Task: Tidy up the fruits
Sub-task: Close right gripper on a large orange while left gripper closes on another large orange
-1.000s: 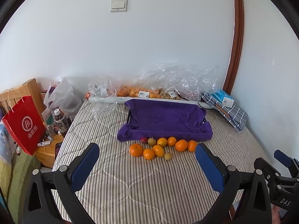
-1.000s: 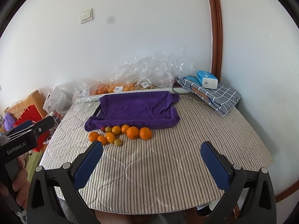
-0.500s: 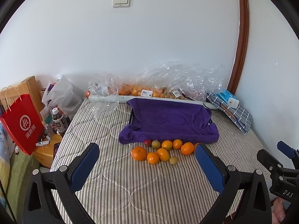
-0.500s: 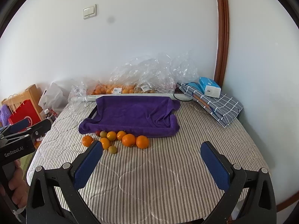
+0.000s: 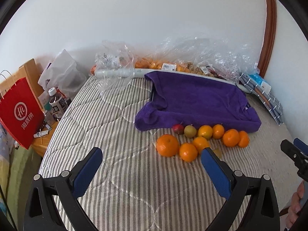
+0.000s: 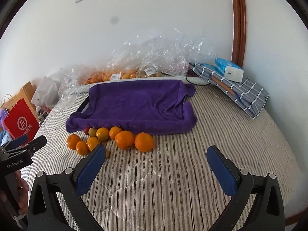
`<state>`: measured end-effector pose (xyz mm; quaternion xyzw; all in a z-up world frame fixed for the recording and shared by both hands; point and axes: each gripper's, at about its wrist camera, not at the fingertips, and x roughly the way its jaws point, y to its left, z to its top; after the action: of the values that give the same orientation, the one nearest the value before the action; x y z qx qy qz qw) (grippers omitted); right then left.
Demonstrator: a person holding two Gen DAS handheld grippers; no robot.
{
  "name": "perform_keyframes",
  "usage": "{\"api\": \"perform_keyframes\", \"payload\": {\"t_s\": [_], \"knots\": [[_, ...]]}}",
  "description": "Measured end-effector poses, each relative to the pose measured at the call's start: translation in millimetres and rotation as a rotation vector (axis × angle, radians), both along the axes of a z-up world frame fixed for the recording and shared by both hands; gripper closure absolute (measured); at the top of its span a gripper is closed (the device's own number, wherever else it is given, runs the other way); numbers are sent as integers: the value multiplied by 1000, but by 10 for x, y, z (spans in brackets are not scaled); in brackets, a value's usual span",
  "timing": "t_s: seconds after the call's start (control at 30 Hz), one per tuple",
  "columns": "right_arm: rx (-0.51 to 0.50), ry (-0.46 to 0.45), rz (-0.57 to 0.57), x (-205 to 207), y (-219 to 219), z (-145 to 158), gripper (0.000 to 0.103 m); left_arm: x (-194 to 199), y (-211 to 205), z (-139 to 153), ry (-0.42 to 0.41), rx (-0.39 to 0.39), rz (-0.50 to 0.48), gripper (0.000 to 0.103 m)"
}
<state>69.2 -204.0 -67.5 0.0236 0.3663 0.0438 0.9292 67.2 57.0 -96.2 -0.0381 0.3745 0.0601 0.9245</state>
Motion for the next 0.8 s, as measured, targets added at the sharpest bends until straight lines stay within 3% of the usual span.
{"api": "perform_keyframes", "payload": {"t_s": [0.13,0.3,0.4,0.57,0.8], "knots": [[61,71,8,180,-38,-306,4,132,51,-246,49,14,-4,11],[22,125,-33,384,-45,-624,15,230,133,-466,80,-3,-11,11],[6,158,-2,469,-31,-760,16,280,184,-572,104,-23,-21,11],[40,210,6,565,-50,-917,19,363,254,-715,147,-41,-22,11],[17,207,20,602,16,-943,21,358,200,-733,134,-31,-72,12]]}}
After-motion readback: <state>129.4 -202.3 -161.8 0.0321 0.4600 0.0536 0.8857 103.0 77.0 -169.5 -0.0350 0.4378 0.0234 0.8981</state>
